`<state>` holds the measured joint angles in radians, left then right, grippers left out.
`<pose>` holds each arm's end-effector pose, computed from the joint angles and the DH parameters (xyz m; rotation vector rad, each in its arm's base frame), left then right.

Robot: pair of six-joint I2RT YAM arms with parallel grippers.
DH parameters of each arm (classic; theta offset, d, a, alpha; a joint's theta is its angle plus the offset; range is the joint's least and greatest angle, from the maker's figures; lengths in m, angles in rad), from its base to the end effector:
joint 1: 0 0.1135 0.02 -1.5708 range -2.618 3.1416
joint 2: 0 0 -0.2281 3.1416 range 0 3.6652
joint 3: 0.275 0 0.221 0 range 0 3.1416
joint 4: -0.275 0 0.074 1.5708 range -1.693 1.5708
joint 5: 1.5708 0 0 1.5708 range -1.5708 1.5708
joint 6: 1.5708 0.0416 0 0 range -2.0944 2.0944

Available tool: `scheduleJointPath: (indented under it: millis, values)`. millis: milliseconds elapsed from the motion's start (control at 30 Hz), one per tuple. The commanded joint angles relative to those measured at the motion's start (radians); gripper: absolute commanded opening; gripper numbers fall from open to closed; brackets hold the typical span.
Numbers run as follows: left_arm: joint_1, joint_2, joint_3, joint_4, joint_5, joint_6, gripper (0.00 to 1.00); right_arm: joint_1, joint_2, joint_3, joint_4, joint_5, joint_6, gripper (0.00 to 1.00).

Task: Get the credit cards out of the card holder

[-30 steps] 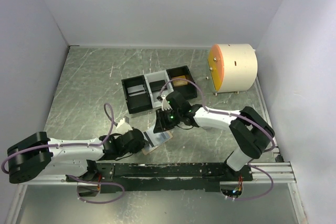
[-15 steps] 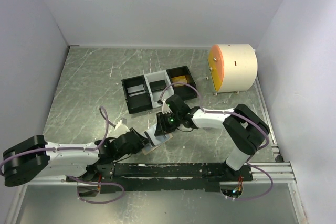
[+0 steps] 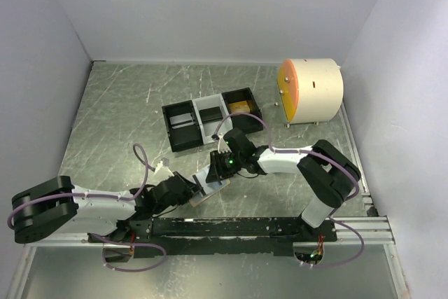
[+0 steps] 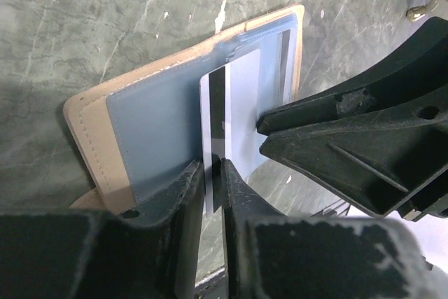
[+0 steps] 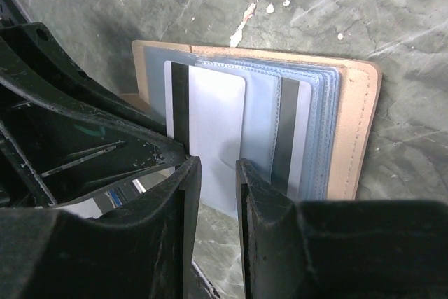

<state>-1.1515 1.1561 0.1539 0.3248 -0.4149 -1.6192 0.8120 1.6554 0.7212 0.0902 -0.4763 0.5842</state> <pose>0.0888 -0.1581 0.1051 -0.7882 2.2690 -1.0324 0.1841 0.2219 0.1225 -0.5442 2.6049 1.1405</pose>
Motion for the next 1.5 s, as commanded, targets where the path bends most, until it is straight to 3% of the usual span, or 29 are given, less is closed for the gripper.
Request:
scheduleJointPath:
  millis: [0,167,400,667,933,1267,1467]
  values:
    - [-0.007,0.007,0.003,0.022,-0.026,0.006,0.21,0.001,0.016,-0.040,-0.085,0.045,-0.015,0.28]
    - [-0.007,-0.047,0.064,-0.122,-0.041,0.058,0.07,0.001,0.009,-0.031,-0.096,0.057,-0.024,0.28]
    - [-0.007,-0.134,0.117,-0.341,-0.033,0.100,0.07,-0.008,-0.019,0.000,-0.110,0.054,-0.027,0.29]
    - [-0.007,-0.222,0.159,-0.450,-0.032,0.193,0.07,-0.019,-0.102,-0.009,-0.014,-0.012,0.050,0.32]
    - [-0.007,-0.306,0.175,-0.484,-0.016,0.255,0.07,-0.034,-0.179,-0.082,0.101,-0.031,0.118,0.35]
    - [-0.007,-0.390,0.201,-0.503,0.011,0.339,0.07,-0.106,-0.317,-0.248,0.284,-0.058,0.193,0.49]
    - [-0.007,-0.446,0.178,-0.406,0.090,0.421,0.07,-0.151,-0.328,-0.406,0.626,-0.189,0.341,0.62]
